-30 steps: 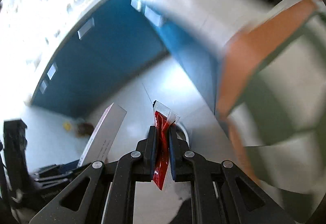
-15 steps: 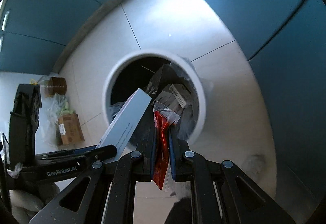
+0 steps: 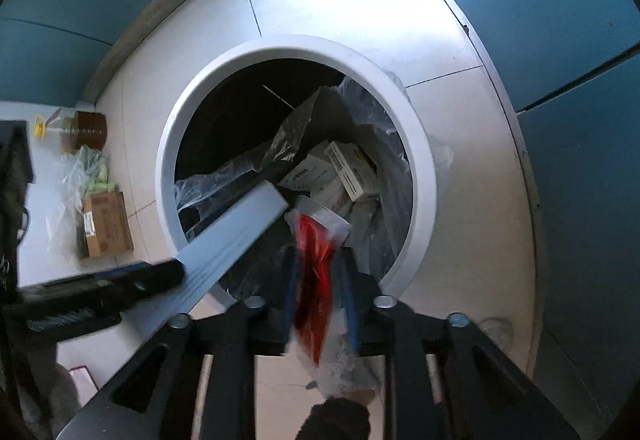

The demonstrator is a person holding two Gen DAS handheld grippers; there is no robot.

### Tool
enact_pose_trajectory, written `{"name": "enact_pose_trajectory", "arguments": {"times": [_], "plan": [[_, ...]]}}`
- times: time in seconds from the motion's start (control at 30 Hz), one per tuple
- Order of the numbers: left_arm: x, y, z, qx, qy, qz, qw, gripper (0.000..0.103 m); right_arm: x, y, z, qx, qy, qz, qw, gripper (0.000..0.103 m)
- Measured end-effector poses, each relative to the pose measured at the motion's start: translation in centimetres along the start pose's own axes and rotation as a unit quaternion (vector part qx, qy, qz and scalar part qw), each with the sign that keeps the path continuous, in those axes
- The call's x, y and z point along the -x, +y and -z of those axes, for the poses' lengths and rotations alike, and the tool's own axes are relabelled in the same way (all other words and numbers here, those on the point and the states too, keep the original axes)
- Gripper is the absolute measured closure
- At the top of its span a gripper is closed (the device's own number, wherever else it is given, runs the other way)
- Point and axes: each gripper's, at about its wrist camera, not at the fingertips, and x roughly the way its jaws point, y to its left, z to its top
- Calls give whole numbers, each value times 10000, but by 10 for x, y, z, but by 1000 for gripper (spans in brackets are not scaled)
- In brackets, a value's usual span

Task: Collect trash
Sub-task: 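Carry toothpaste box and red packet over the bin and open both tools, then withdraw both tools from the bin and turn back to the counter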

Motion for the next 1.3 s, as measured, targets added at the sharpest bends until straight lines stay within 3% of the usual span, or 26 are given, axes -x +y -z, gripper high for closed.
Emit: {"name": "enact_pose_trajectory", "arguments": {"times": [0.03, 0.07, 0.1, 0.13, 0.27, 0.5, 0.7, 1.07, 1.3], "plan": [[8, 2, 2, -10, -106, -49, 9999, 32, 3, 0, 0, 35, -23, 24, 10000, 48], [15, 3, 4, -18, -216, -140, 9997, 23, 7, 1, 0, 80, -38, 58, 9999, 37], [23, 4, 6, -21, -357, -261, 9990, 9, 12, 2, 0, 123, -57, 112, 9998, 32], [32, 6, 8, -24, -494, -397, 9980, 4, 16, 2, 1, 163, -80, 174, 9997, 23], [62, 11, 23, -38, -1002, -1002, 9899, 3, 33, 7, 3, 249, -180, 436, 9986, 0], [103, 11, 53, 33, -1534, -1375, 9785, 3, 82, 17, 16, 351, -351, 806, 9955, 0], [160, 1, 89, 29, -1636, -1305, 9778, 3, 158, 35, 37, 495, -557, 928, 9929, 0], [320, -25, 180, -139, -2113, -1201, 9699, 3, 369, 74, 84, 584, -1170, 829, 9879, 0], [398, -41, 224, -239, -2342, -988, 9669, 3, 480, 98, 119, 493, -1492, 683, 9852, 0]]}}
